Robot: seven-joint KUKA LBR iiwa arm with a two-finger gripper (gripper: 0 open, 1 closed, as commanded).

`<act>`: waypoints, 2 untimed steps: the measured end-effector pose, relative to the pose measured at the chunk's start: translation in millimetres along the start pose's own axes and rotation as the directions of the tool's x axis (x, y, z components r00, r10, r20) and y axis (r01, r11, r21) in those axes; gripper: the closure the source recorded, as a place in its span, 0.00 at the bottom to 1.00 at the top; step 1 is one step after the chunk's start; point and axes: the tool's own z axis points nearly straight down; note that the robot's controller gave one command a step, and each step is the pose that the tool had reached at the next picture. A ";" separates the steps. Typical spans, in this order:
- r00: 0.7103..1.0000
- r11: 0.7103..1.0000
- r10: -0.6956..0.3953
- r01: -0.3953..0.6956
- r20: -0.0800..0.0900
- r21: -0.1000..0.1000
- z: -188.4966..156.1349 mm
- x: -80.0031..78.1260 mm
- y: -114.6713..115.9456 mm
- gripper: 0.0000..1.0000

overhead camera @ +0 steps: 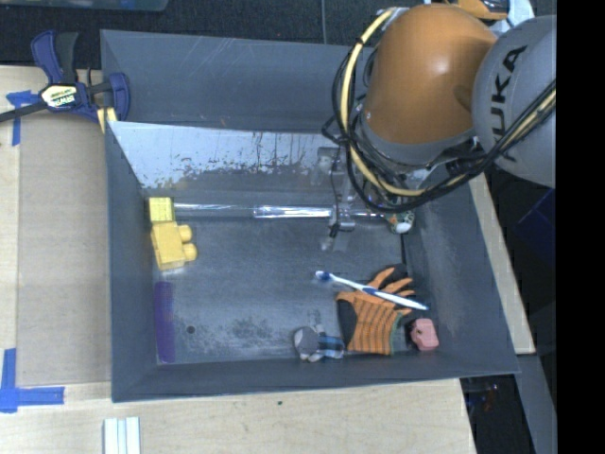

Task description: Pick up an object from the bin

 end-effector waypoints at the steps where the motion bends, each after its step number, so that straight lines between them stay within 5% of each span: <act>1: 0.999 0.999 0.034 -0.034 0.008 -0.003 68.2 14.1 -1.1 0.00; 2: 1.000 1.000 -0.009 0.009 0.001 -0.001 90.1 36.6 -62.9 0.00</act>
Offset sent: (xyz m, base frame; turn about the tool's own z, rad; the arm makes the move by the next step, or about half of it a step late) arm -0.0571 -0.1134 -0.0996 -0.0410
